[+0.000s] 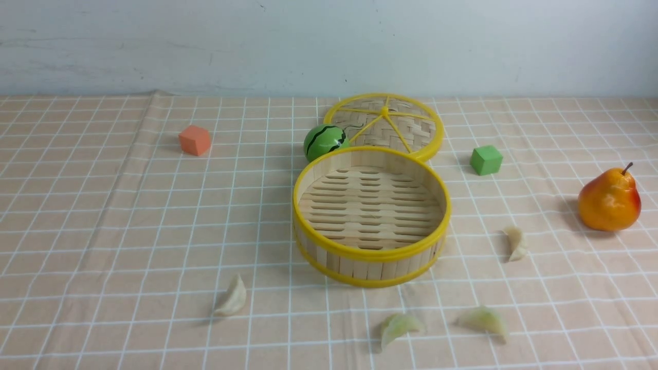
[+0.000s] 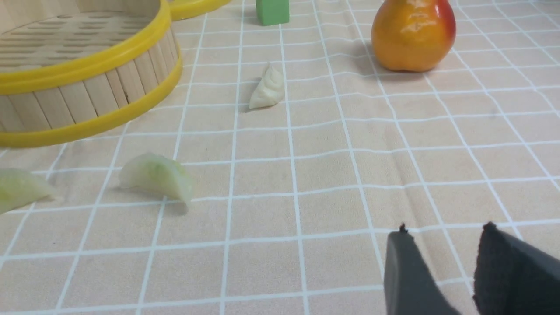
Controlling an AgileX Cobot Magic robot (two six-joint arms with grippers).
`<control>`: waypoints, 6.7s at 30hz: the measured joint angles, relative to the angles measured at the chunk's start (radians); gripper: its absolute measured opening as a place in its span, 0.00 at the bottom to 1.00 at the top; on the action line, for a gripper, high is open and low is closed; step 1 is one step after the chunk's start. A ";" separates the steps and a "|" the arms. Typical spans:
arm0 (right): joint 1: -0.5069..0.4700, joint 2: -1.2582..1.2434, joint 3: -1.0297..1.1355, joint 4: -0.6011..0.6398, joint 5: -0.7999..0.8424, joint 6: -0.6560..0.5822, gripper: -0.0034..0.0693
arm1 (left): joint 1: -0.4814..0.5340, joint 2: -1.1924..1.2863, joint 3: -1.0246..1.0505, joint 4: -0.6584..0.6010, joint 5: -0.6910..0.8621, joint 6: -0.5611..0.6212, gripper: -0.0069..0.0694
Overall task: Put the dumplings into the steamer on the table with the brown tablecloth.
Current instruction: 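Reach for and grasp a dumpling on the table with the left gripper, then place the dumpling into the bamboo steamer basket with the left gripper, then reach for and grasp a dumpling on the table with the left gripper, then place the dumpling into the bamboo steamer basket with the left gripper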
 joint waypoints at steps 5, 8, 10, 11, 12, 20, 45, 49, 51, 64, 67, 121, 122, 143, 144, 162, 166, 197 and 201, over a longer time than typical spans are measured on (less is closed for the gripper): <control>0.000 0.000 0.000 0.006 0.000 0.000 0.38 | 0.000 0.000 0.000 0.000 0.000 0.000 0.40; 0.000 0.000 0.000 0.032 0.000 0.000 0.38 | 0.000 0.000 0.000 0.001 0.000 0.000 0.40; 0.000 0.000 0.000 0.040 0.000 0.000 0.38 | 0.000 0.000 0.000 0.009 0.000 0.000 0.40; 0.000 0.000 0.000 0.042 0.000 0.000 0.38 | 0.000 0.000 0.000 0.016 0.000 0.000 0.40; 0.000 0.000 0.000 0.045 0.000 0.000 0.38 | 0.000 0.000 0.000 0.024 0.000 0.000 0.40; 0.000 0.000 0.000 0.052 0.000 0.000 0.38 | 0.000 0.000 0.000 0.045 -0.005 -0.001 0.40; 0.000 0.000 0.010 0.807 -0.015 0.256 0.38 | 0.000 0.000 -0.109 -0.955 -0.007 -0.300 0.40; 0.000 0.000 -0.051 0.797 -0.015 0.095 0.38 | 0.000 0.017 -0.281 -0.918 0.068 0.014 0.35; 0.000 0.024 -0.112 0.779 -0.016 0.013 0.36 | 0.000 0.097 -0.385 -0.834 0.148 0.119 0.27; 0.027 0.758 -0.743 0.526 0.438 -0.417 0.02 | -0.138 0.842 -0.951 -0.240 0.769 0.210 0.07; 0.113 0.889 -0.817 0.516 0.533 -0.445 0.02 | -0.288 0.973 -1.008 -0.167 0.787 0.206 0.07; 0.489 0.942 -0.856 0.295 0.793 -0.354 0.07 | -0.691 1.941 -1.791 0.001 0.664 0.030 0.42; 0.489 0.933 -0.856 0.296 0.794 -0.354 0.07 | -0.699 1.957 -1.818 0.001 0.669 0.027 0.42; 0.489 0.628 -0.858 0.285 0.861 -0.224 0.09 | -0.702 2.523 -2.517 0.068 0.766 -0.178 0.51; 0.489 0.628 -0.858 0.280 0.861 -0.224 0.09 | -0.694 2.523 -2.517 0.049 0.766 -0.178 0.56; 0.489 0.628 -0.858 0.223 0.767 -0.224 0.10 | -0.786 2.095 -2.072 -0.212 0.880 0.312 0.78; 0.489 0.628 -0.858 0.206 0.754 -0.224 0.11 | -0.852 2.096 -2.010 -0.182 0.880 0.405 0.78; 0.489 0.628 -0.858 0.167 0.770 -0.224 0.16 | -0.932 2.289 -2.028 -0.018 0.858 0.280 0.35; 0.489 0.628 -0.858 0.167 0.745 -0.224 0.16 | -0.925 2.225 -2.101 -0.017 0.863 0.271 0.35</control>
